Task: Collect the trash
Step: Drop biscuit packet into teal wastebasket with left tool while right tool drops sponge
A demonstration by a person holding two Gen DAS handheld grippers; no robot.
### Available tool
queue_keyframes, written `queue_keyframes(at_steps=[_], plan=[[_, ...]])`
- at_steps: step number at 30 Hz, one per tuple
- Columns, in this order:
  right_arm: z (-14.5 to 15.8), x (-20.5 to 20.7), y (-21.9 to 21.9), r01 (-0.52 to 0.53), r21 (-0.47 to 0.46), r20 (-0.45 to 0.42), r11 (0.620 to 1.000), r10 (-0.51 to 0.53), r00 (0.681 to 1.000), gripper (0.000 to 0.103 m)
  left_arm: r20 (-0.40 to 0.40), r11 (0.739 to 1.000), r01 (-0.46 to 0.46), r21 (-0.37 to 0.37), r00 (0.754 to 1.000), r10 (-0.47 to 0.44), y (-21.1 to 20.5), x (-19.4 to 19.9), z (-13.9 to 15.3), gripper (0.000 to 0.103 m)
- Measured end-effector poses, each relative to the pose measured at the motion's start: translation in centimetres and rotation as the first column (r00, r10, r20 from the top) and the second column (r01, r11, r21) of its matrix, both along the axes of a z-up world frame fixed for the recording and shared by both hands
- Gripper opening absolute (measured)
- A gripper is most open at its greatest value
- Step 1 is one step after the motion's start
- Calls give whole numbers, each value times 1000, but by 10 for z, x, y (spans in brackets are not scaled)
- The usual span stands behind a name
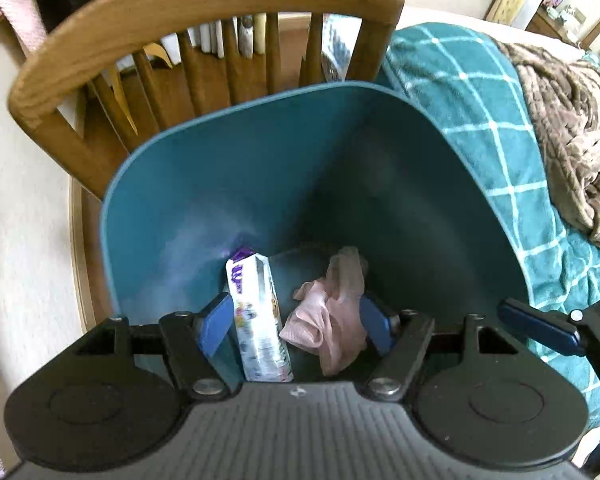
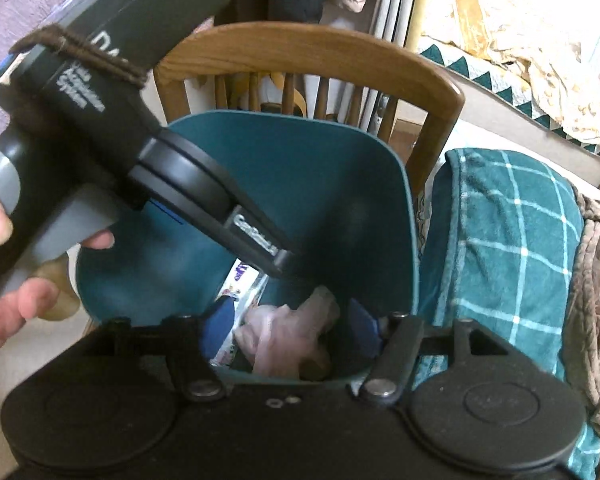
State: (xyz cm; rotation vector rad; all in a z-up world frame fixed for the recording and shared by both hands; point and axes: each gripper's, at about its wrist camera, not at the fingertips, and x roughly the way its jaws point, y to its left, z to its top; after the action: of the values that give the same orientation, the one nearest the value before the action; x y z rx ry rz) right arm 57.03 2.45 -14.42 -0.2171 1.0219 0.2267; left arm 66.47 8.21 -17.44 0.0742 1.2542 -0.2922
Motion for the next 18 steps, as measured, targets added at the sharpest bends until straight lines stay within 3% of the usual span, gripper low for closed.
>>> queue_keyframes(at_steps=[9, 18], plan=[[45, -33, -24, -7, 77, 77, 997, 2, 997, 73, 105, 1000, -27, -1, 994, 26, -1, -35, 49, 69], [88, -78, -57, -50, 154, 145, 987, 28, 989, 79, 188, 997, -75, -19, 979, 77, -11, -103, 95, 69]])
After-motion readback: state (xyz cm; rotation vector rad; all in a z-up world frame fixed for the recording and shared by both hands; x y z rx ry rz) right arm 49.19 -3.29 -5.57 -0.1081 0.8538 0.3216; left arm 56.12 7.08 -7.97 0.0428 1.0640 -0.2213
